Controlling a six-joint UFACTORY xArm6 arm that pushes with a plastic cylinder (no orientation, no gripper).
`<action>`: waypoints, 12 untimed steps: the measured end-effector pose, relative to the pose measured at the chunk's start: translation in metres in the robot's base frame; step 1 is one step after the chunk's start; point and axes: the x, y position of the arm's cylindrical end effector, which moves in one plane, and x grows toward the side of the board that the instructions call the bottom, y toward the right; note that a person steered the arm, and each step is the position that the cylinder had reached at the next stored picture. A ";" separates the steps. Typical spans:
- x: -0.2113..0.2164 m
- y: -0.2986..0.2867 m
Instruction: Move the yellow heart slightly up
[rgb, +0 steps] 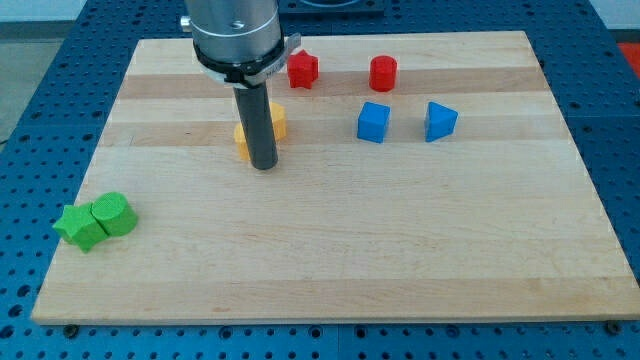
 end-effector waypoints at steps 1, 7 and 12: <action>0.001 0.004; -0.023 -0.060; -0.026 -0.102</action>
